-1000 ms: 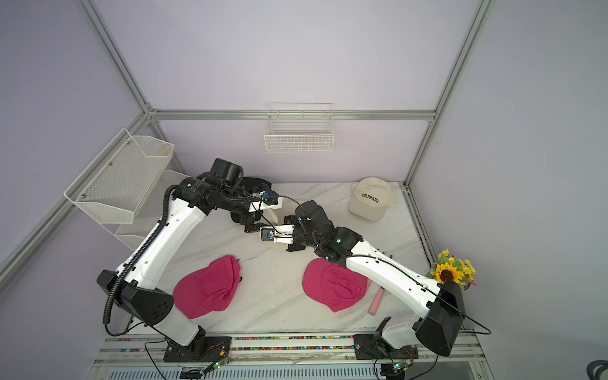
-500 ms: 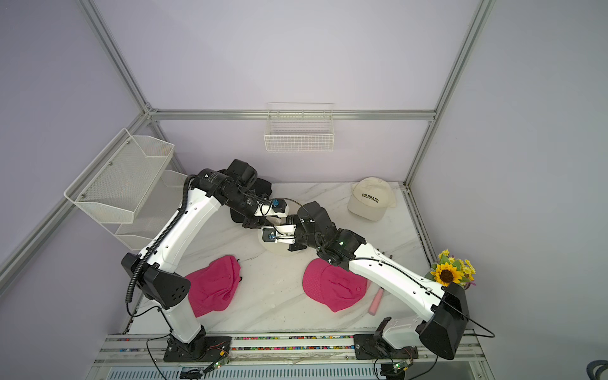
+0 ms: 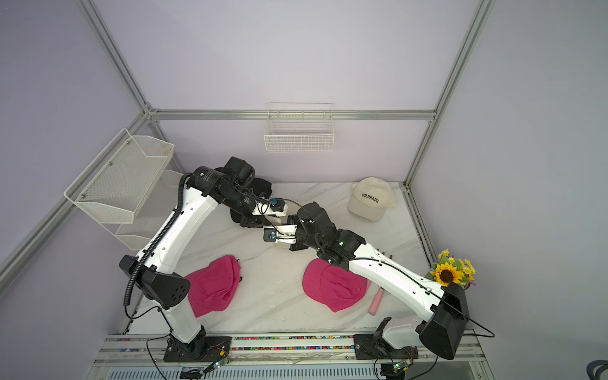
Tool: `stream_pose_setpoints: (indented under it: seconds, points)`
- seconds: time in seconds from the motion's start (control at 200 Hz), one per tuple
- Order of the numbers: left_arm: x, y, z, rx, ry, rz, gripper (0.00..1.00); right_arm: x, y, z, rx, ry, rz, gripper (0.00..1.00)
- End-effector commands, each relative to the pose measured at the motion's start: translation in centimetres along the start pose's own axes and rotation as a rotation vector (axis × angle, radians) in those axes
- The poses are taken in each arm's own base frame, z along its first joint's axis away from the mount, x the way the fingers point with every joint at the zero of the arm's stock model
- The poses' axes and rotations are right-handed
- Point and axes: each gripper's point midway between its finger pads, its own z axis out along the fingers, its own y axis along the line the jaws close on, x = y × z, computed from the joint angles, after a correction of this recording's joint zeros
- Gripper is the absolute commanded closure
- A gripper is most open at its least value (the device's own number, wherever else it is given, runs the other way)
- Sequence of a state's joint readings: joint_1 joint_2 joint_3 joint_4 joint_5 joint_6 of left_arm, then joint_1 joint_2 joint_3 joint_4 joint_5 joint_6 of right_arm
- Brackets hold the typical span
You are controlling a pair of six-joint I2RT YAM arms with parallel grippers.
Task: Stack the baseball caps by color
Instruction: Pick up the baseball cap from the center of the board.
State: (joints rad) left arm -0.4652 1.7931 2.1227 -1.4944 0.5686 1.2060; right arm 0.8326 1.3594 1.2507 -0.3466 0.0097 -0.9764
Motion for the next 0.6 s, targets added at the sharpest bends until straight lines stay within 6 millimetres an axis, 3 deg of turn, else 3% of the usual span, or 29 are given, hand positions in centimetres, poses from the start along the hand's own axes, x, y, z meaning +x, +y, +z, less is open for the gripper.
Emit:
stream_pose_setpoints:
  seconds: [0.0, 0.32, 0.481, 0.526, 0.596]
  points:
    - [-0.5, -0.9, -1.0, 0.004, 0.005, 0.027, 0.63, 0.0, -0.3, -0.9, 0.023, 0.003, 0.013, 1.0]
    - [-0.5, 0.6, -1.0, -0.052, 0.031, 0.019, 1.0, 0.4, 0.2, -0.7, 0.008, 0.018, 0.032, 1.0]
    - [-1.6, 1.7, -1.7, -0.119, -0.015, 0.008, 1.0, 0.4, 0.7, -0.8, -0.03, -0.023, 0.074, 1.0]
    - [-2.3, 1.9, -1.9, -0.132, -0.052, 0.008, 1.0, 0.0, 0.6, -1.0, -0.048, -0.073, 0.093, 0.91]
    - [-3.1, 1.7, -1.9, -0.142, -0.117, 0.008, 1.0, 0.0, -0.1, -1.7, -0.056, -0.157, 0.143, 0.64]
